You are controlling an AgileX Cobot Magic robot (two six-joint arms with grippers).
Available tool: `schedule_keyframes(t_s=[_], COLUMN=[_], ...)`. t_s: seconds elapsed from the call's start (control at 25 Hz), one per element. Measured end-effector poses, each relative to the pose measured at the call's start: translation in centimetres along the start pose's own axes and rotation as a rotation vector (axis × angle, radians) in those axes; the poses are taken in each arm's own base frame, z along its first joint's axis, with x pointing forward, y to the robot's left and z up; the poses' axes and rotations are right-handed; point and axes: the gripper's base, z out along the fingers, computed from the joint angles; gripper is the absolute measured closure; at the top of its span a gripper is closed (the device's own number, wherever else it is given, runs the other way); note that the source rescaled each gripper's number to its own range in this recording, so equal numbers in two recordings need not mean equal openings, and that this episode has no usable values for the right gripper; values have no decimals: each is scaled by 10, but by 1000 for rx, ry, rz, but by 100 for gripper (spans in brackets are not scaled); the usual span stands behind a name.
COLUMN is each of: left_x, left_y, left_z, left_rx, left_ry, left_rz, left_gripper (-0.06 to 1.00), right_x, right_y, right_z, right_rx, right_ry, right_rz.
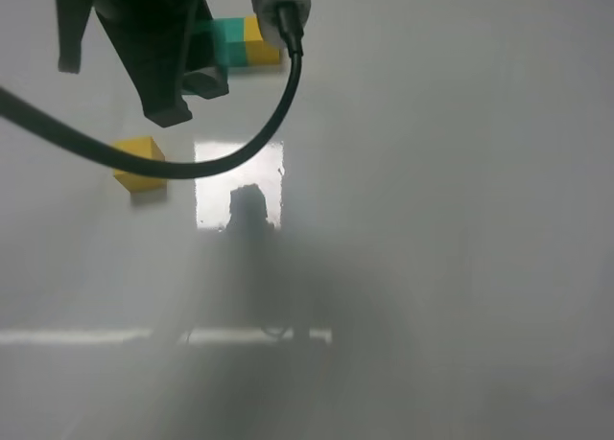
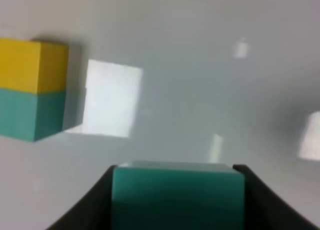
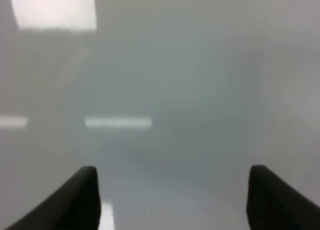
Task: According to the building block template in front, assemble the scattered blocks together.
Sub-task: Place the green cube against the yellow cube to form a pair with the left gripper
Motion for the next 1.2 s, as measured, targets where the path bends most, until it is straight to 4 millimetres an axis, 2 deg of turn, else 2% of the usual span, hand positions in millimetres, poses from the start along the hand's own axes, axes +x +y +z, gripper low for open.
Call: schedule_keyframes(t_s=[0.4, 0.6, 0.8, 1.2], left_x=[111, 146, 161, 153], left_y=[-10, -15, -16, -10], left_z=[-19, -23, -7, 30], left_rx=[12, 1, -25, -48], left_ry=[217, 291, 261, 157], left_rz=[-215, -300, -305, -217], left_gripper=[91, 91, 91, 91], right_x=[0, 0, 0, 0], right_y=[0, 0, 0, 0], right_z=[0, 0, 0, 0], right_rx=[0, 0, 0, 0], right_ry=[0, 0, 0, 0], right_rz=[0, 0, 0, 0])
